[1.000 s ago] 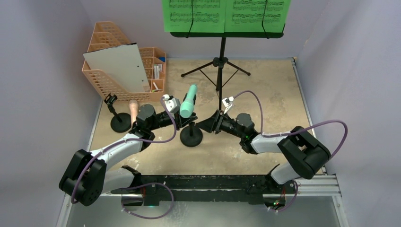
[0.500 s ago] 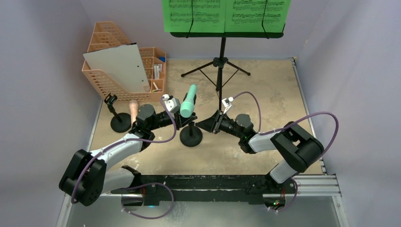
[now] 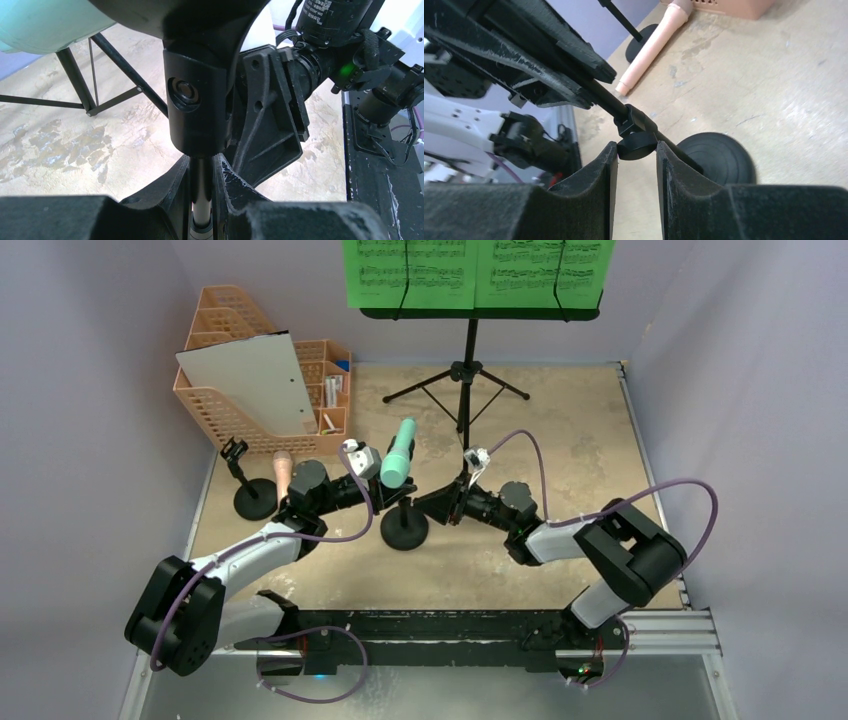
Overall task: Pack up the instrument practice props
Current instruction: Unscrew the knob on the microphone stand.
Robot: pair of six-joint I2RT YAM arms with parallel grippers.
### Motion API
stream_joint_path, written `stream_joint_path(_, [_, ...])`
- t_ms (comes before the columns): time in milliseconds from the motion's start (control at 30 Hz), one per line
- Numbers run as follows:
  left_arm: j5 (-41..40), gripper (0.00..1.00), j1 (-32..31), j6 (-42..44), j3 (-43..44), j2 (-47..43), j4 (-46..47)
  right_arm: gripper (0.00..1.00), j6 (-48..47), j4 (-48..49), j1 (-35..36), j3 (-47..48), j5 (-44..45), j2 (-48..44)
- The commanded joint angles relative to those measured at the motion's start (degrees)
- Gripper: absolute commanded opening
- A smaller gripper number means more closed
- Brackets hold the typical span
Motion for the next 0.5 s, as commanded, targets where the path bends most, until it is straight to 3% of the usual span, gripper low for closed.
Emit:
stream_joint_path(0, [1.4,0.00,-0.2,-0.8,0.5,-1.2,2.5,0.10,-20.5,-4.9,1.1,2.4,3.2,-3.0])
stream_joint_path(167, [1.4,0.00,-0.2,-0.7,0.6,-1.1,2.4,0.08,-35.8,-10.7,5.4,3.4,10.4,-5.9])
stream_joint_path(367, [1.5,0.00,-0.2,-0.7,0.7,-0.9,2.5,0.06,-56.5,-11.1,14.9,0.7,29.0,-8.7])
stream_joint_path(467, [1.4,0.00,-0.2,-0.7,0.8,-0.9,2.4,0.12,-61.6,-10.5,17.7,0.0,36.9,-8.9])
